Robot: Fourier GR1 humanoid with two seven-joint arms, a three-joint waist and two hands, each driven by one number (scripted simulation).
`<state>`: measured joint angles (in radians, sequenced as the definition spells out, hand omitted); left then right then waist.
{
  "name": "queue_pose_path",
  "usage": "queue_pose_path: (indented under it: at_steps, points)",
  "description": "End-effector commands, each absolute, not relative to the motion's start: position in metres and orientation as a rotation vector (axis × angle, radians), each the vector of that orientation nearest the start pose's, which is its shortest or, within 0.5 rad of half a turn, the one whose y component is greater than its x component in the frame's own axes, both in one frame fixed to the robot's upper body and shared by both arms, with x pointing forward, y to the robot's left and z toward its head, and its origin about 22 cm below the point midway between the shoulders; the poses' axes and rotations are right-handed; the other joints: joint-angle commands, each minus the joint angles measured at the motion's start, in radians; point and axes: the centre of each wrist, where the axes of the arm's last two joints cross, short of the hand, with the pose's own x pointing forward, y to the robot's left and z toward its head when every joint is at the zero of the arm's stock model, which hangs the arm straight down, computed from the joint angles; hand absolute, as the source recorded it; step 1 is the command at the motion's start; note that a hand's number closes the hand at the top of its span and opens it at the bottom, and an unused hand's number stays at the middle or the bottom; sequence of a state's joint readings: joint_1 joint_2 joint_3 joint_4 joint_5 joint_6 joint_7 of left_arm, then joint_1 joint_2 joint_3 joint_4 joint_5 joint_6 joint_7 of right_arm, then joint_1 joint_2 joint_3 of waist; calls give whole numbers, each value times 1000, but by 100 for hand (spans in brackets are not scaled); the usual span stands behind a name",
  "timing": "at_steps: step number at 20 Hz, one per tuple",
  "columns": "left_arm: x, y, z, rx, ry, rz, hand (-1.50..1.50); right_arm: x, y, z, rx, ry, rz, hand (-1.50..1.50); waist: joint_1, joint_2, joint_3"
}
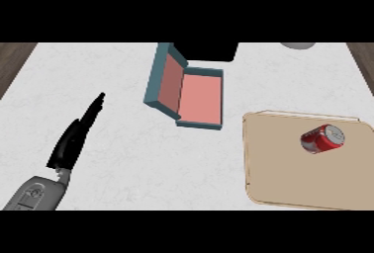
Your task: Pick the can from the tray and place it in the cardboard box
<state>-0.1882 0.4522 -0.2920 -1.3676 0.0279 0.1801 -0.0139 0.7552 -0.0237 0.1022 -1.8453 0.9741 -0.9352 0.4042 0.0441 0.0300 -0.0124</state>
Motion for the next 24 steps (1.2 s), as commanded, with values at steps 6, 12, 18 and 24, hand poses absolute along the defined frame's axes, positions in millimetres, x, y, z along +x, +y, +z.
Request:
queue_pose_path:
  at_steps: [6, 12, 18, 24]
  points:
    - [275, 271, -4, 320, -1484, -439, 0, 162, -242, 8, -1582, -925, -53, -150, -21, -22, 10]
    - [281, 277, 0, 337, -1486, -419, 0, 212, -216, 18, -1545, -870, 32, -150, -39, -29, 12]
    - [287, 269, -5, 320, -1470, -415, 0, 233, -211, 28, -1509, -846, 40, -150, -45, -30, 12]
    - [278, 276, -13, 337, -1471, -412, 0, 249, -222, 27, -1521, -819, 34, -150, -45, -30, 12]
